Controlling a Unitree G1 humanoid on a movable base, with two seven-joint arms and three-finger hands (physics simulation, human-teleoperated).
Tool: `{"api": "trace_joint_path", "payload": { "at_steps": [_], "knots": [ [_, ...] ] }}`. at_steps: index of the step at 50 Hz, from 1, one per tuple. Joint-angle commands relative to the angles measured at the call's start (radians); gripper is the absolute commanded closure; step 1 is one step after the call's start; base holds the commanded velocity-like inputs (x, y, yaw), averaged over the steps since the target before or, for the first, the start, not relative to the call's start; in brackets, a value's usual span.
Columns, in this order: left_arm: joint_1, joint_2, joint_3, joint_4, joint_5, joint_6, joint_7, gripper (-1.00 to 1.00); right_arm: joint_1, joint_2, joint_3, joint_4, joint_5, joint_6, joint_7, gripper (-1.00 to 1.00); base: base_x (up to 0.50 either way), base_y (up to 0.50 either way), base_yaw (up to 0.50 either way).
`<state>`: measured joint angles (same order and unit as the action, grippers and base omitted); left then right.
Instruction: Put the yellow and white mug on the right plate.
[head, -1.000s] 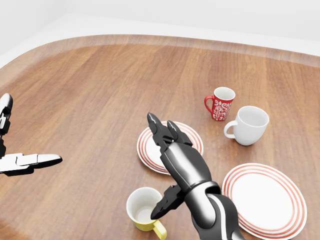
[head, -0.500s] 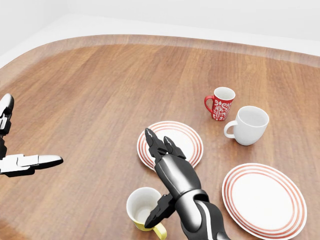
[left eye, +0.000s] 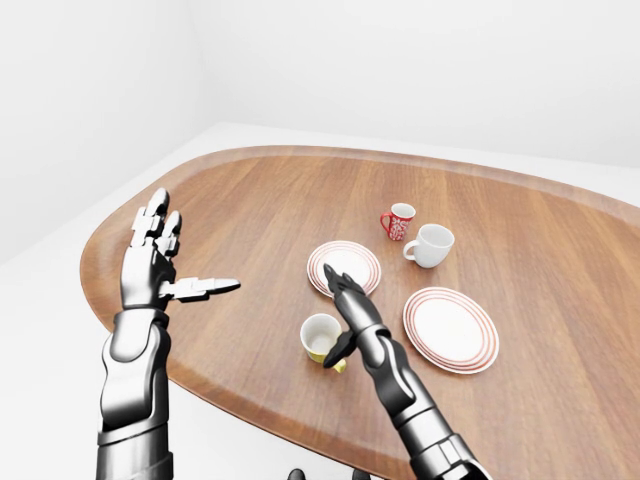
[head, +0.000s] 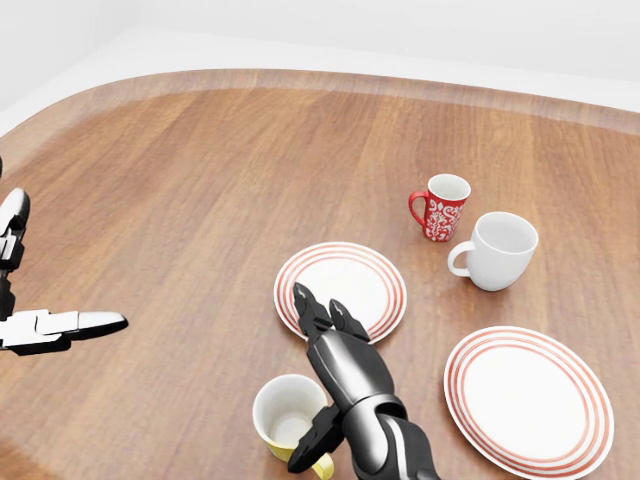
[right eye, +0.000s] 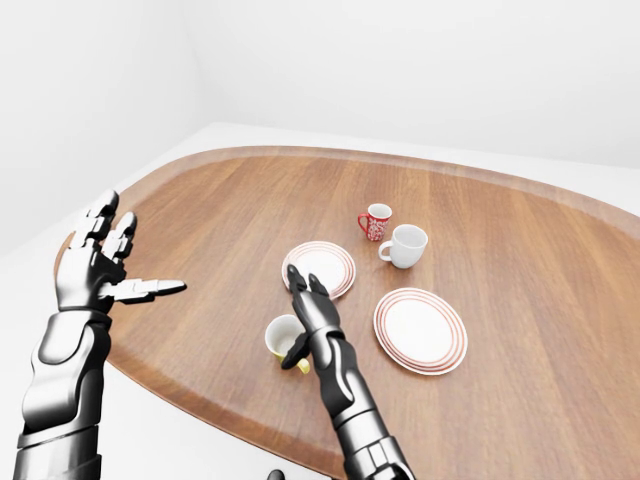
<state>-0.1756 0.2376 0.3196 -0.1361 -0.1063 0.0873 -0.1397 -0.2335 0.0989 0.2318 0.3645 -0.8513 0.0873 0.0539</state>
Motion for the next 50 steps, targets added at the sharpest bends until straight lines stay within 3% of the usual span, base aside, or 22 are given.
{"api": "trace_joint_path", "payload": {
  "at_steps": [1,23,32,50],
  "knots": [
    [0.001,0.0,-0.001,0.001,0.001,0.0,-0.001,-0.87,-0.043,0.01,-0.011,0.11,0.008,0.0,-0.048,-1.0,0.0,0.0,0.0],
    [0.002,-0.002,-0.003,-0.004,0.003,0.0,-0.002,-0.88,-0.128,0.024,-0.032,0.249,0.04,-0.002,-0.101,-1.0,0.0,0.0,0.0],
    [0.003,-0.005,-0.005,0.003,0.007,0.0,-0.003,-0.88,-0.169,0.025,-0.039,0.355,0.042,-0.035,-0.144,-1.0,0.0,0.0,0.0],
    [0.005,-0.007,-0.008,0.006,0.01,0.0,-0.004,-0.88,-0.172,0.037,-0.032,0.391,0.023,-0.045,-0.155,-1.0,0.0,0.0,0.0]
  ]
}}
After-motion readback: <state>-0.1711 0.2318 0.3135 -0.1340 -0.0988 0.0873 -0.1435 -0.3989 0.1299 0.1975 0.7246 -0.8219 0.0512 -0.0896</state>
